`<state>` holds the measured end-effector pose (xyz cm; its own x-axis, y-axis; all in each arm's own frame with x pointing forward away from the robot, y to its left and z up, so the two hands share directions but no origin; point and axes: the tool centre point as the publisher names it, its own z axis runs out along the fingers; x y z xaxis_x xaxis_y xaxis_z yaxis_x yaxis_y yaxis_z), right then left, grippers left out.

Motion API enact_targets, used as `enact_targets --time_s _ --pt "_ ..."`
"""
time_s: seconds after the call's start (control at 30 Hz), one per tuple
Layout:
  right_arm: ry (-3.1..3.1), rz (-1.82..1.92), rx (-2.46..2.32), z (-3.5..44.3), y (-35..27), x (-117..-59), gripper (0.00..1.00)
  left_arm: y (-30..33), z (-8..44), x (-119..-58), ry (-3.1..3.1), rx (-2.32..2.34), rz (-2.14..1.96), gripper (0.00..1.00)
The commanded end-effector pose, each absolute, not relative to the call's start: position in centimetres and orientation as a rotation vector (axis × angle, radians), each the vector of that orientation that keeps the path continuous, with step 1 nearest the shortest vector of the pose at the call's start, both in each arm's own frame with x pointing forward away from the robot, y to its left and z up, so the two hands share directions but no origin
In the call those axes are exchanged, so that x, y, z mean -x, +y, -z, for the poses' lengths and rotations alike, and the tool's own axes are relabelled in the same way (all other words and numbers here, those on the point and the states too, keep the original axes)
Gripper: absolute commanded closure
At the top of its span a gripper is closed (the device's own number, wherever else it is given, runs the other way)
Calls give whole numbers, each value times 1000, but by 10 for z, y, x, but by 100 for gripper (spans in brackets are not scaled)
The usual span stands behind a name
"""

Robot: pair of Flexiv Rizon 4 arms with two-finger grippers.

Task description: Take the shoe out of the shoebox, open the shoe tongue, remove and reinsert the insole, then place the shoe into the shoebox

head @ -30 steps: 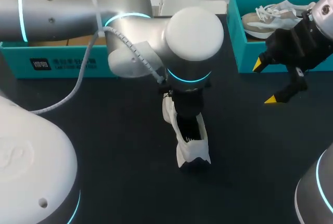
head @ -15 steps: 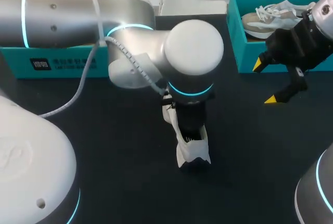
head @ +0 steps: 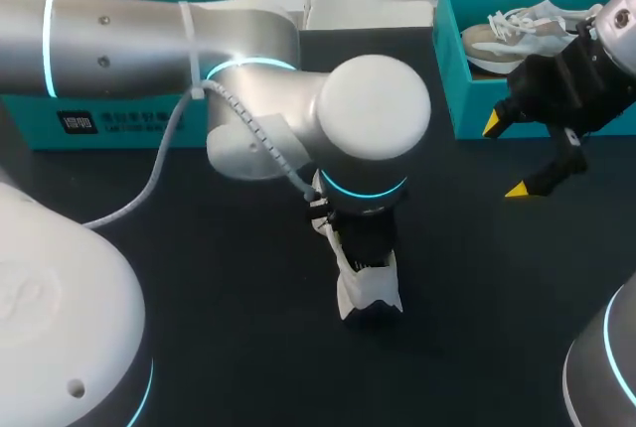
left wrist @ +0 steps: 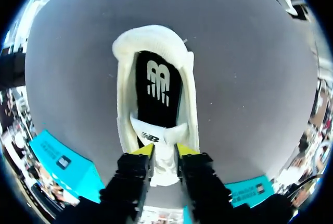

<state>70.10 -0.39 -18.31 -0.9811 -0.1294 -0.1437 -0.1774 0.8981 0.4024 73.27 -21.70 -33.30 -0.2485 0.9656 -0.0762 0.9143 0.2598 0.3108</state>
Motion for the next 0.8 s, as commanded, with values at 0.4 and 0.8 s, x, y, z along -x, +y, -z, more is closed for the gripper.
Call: enact_targets --time_s 0.4,0.8 --pt "2952 -638 239 184 -3 -702 0 -220 304 -724 2781 -1119 -122 0" --pt "2952 -638 239 184 -3 -702 0 -211 295 -712 2857 -913 -25 0"
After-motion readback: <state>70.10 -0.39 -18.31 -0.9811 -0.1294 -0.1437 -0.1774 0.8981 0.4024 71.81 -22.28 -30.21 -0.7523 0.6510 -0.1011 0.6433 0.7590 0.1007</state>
